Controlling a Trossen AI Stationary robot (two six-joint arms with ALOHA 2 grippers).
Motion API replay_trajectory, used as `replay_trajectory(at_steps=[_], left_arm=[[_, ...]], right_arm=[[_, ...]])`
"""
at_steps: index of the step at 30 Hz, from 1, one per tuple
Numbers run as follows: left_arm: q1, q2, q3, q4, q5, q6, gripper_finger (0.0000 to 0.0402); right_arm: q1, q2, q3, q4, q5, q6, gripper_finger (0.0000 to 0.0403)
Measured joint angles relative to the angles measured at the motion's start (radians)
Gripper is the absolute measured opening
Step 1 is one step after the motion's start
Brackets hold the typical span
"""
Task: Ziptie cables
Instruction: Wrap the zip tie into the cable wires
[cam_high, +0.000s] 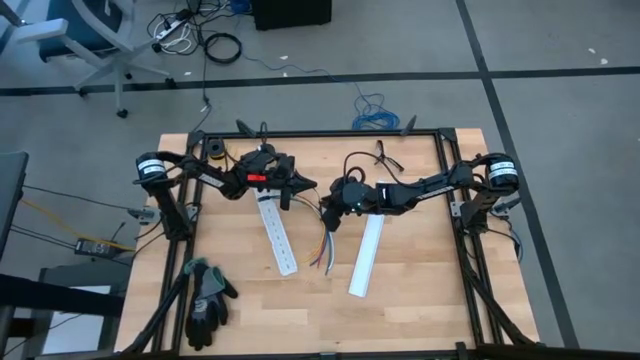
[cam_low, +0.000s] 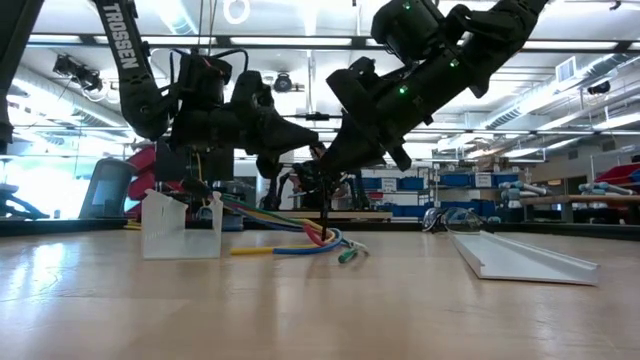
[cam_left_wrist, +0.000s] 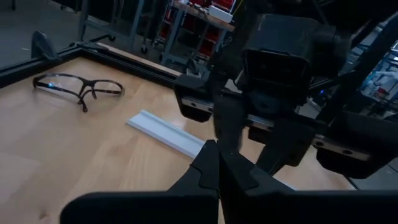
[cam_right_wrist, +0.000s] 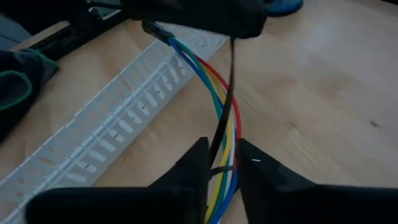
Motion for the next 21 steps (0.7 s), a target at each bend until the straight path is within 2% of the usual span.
replay_trajectory(at_steps=[6, 13, 17, 21], left_arm=[[0.000, 0.000, 0.000, 0.021, 0.000, -0.002, 0.0000], [0.000, 0.000, 0.000, 0.022, 0.000, -0.009, 0.0000], [0.000, 0.000, 0.000, 0.022, 0.000, -0.010, 0.0000], [-0.001, 0.000, 0.000, 0.020, 0.004, -0.029, 0.0000]], right_arm=[[-0.002, 0.000, 0.000, 0.023, -0.001, -0.031, 0.0004], [-0.002, 0.006, 0.000, 0.037, 0.010, -0.015, 0.0026], [-0.002, 0.058, 0.001, 0.130, -0.003, -0.015, 0.0031], [-0.006, 0.114, 0.001, 0.148, -0.004, -0.005, 0.0032]])
